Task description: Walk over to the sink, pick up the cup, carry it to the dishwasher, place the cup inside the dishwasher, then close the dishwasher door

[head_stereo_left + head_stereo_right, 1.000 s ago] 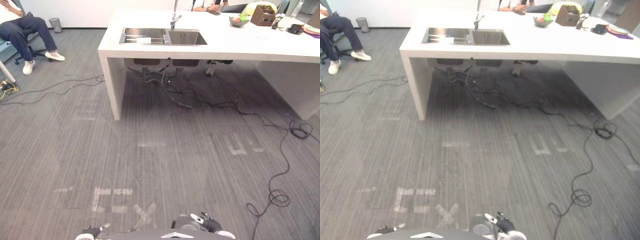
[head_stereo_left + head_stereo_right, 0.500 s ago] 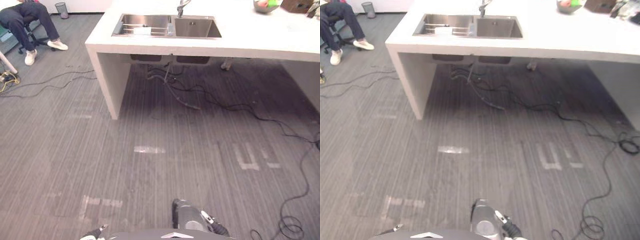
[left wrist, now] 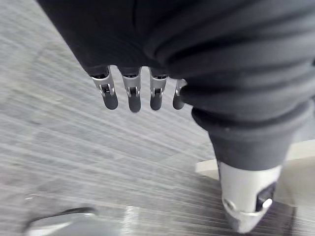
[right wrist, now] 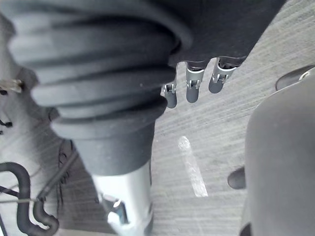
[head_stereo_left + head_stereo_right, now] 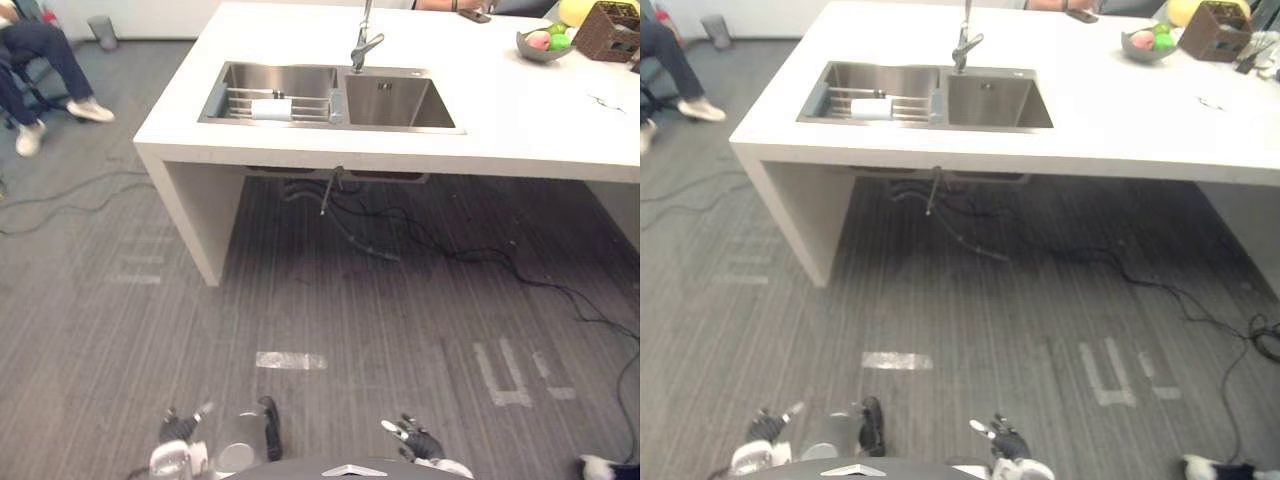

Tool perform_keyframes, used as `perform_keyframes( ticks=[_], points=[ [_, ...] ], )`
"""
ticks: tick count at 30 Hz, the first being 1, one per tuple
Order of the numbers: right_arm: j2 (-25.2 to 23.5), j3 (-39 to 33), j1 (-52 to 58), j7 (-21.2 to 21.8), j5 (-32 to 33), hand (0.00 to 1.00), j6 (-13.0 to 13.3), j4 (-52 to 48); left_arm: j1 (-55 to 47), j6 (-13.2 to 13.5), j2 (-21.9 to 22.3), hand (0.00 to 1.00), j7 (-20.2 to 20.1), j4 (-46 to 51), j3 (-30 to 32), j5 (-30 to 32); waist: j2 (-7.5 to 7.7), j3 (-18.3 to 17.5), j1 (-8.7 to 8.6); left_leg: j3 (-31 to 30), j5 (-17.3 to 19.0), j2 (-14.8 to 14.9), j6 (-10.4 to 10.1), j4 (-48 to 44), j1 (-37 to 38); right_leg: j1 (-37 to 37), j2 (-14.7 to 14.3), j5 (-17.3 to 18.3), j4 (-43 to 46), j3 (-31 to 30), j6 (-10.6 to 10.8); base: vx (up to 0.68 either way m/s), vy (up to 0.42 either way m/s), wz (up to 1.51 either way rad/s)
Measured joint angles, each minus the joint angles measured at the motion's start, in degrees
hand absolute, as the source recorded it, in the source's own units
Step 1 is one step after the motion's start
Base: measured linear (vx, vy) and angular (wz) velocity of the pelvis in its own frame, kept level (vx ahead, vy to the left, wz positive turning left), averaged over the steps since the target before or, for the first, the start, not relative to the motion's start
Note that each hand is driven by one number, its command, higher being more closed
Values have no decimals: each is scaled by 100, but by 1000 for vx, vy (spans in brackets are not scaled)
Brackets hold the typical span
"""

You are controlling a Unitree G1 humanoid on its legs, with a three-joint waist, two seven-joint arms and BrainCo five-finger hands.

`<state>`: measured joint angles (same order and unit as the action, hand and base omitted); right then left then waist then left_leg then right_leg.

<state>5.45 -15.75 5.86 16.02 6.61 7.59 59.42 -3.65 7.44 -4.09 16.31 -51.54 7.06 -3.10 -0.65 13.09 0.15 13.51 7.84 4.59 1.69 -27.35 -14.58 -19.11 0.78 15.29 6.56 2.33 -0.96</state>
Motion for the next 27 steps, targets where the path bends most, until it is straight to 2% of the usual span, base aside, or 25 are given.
perform_keyframes(
  ticks=[1, 3, 4, 5, 6, 7, 8, 9, 10, 11, 12, 13, 14, 15, 16, 18, 19, 20, 21, 22, 23, 26, 27],
  points=[
    [11, 39, -28, -10, -2, 0, -16, 2, 28, 51, 3, 0, 111, 210, -100, 3, -39, 23, 4, -3, 61, 25, 46, -156, -45, -33, -8, -74, -54, 10, -56, 322, 77, 1],
    [161, 409, -198, -35, 5, 0, -144, 13, 176, 46, 65, 0, 432, 1302, -373, 217, -62, 65, 13, -45, 150, 114, 54, -712, -153, -109, 57, -308, 17, -189, -29, 275, 74, -12],
    [178, 453, -226, -31, 18, 0, -181, 8, 185, 20, 50, 0, 478, 1686, -380, 305, -68, 67, 18, -99, 163, 75, 46, -717, -127, -65, 86, -309, 172, -223, -26, 200, 48, -27],
    [205, 444, -199, -25, 47, 0, -200, 9, 195, -23, 16, 0, 525, 2538, -375, 399, -119, -3, 16, -256, 379, -81, 68, -288, 143, 109, 120, -292, 584, -199, 2, 211, 48, -16],
    [204, 419, -130, -53, 93, 0, -262, 43, 309, -74, -160, 0, 526, 3269, -375, 511, -10, -111, 14, -235, 417, -315, 88, 214, 373, 409, 274, -153, 1212, -179, 253, 211, 46, -4],
    [214, 407, -76, -51, 101, 0, -281, 75, 403, -83, -277, 0, 516, 3581, -368, 629, 23, -152, 21, -220, 380, -407, 175, 388, 457, 628, 349, -101, 1647, -168, 423, 302, 43, 10],
    [213, 330, 12, -34, 244, 0, -280, 188, 615, -203, -545, 0, 432, 4146, -354, 876, 50, -150, 42, -209, 427, -511, 216, 465, 589, 1097, 498, -199, 2790, -184, 1046, 314, 31, 10],
    [217, 232, 96, -39, 405, 0, -273, 266, 738, -321, -762, 0, 377, 4645, -306, 1138, 118, -125, 41, -214, 541, -628, 229, 512, 844, 1542, 705, -687, 3833, -175, 1524, 338, 40, 3],
    [185, 140, 148, -44, 470, 0, -242, 255, 741, -376, -843, 0, 356, 4887, -263, 1278, 160, -114, 38, -203, 571, -691, 225, 633, 1066, 1707, 824, -1056, 4310, -117, 1409, 316, 44, -11],
    [153, 76, 284, -19, 482, 0, -148, 250, 741, -470, -945, 0, 339, 5271, -266, 1538, 185, -120, 43, -203, 601, -795, 225, 930, 1506, 2072, 1045, -1191, 5213, 86, 1048, 330, 15, -9],
    [127, -46, 352, 13, 466, 0, -71, 224, 759, -526, -974, 0, 351, 5542, -297, 1858, 172, -124, -7, -268, 660, -798, 228, 1133, 1891, 2424, 1093, -807, 5717, 297, 667, 330, -6, -1],
    [105, -92, 369, 18, 463, 0, -29, 223, 781, -547, -984, 0, 362, 5627, -345, 2040, 175, -128, -38, -304, 677, -782, 213, 1246, 2058, 2611, 1086, -619, 5799, 384, 575, 327, -52, 29],
    [22, -153, 427, 21, 464, 0, 60, 206, 926, -629, -1055, 0, 369, 5676, -517, 2359, 103, -114, -132, -437, 686, -741, 208, 1413, 2286, 2982, 1085, -323, 5659, 566, 503, 248, -76, 44],
    [-21, -200, 441, 21, 464, 0, 98, 193, 1010, -642, -1086, 0, 342, 5675, -617, 2442, 115, -122, -186, -513, 701, -696, 177, 1471, 2386, 3143, 1089, -212, 5462, 648, 480, 404, -186, 87],
    [-91, -299, 466, 22, 461, 0, 112, 181, 1231, -646, -1124, 0, 302, 5678, -817, 2597, 122, -135, -320, -744, 753, -559, 7, 1513, 2540, 3469, 1089, -70, 4646, 778, 469, 452, -255, 87],
    [-131, -360, 524, 19, 449, 0, 112, 169, 1449, -654, -1153, 0, 267, 5691, -975, 2610, 85, -153, -380, -944, 866, -320, -181, 1555, 2714, 3612, 1004, -130, 3397, 768, 453, 457, -261, 76],
    [-157, -382, 610, 19, 424, 0, 68, 136, 1590, -664, -1195, 0, 162, 5798, -1050, 2660, 95, -219, -401, -1066, 1024, -79, -458, 1478, 2835, 3550, 769, -727, 1846, 555, 387, 453, -264, 52],
    [-187, -336, 684, 23, 419, 0, 35, 130, 1614, -676, -1229, 0, 125, 5850, -1067, 2714, 155, -253, -392, -1091, 1095, -15, -570, 1400, 2864, 3474, 713, -1223, 1245, 403, 326, 691, -431, 47],
    [-211, -325, 761, 22, 440, 0, -36, 129, 1576, -721, -1194, 0, 55, 5915, -1048, 2797, 115, -305, -401, -1175, 1238, 224, -749, 1233, 2982, 3318, 555, -2023, 1099, 372, 373, 459, -289, 9],
    [-89, -292, 764, 66, 390, 0, -59, 118, 1548, -769, -1133, 0, 23, 5936, -1070, 2817, -36, -327, -387, -1165, 1198, 413, -756, 1162, 2973, 3281, 404, -1975, 1138, 390, 198, 591, -380, 0],
    [21, -269, 717, 134, 214, 0, -158, 101, 1617, -768, -1116, 0, -65, 6027, -1213, 2949, -133, -365, -380, -1122, 955, 491, -698, 1250, 2938, 3280, 307, -1667, 1260, 418, 191, 423, -270, -7],
    [40, -289, 698, 263, 183, 0, -401, -11, 1637, -766, -1020, 0, -172, 6271, -1345, 3165, -166, -398, -474, -978, 554, 588, -711, 1185, 3065, 3268, 233, -1070, 1727, 457, 177, 374, -261, 5],
    [112, -287, 698, 308, 135, 0, -520, -11, 1575, -783, -1019, 0, -216, 6365, -1437, 3237, -251, -452, -478, -1045, 526, 686, -716, 812, 2981, 3187, 128, -890, 1764, 476, 176, 363, -246, -5]
  ],
)
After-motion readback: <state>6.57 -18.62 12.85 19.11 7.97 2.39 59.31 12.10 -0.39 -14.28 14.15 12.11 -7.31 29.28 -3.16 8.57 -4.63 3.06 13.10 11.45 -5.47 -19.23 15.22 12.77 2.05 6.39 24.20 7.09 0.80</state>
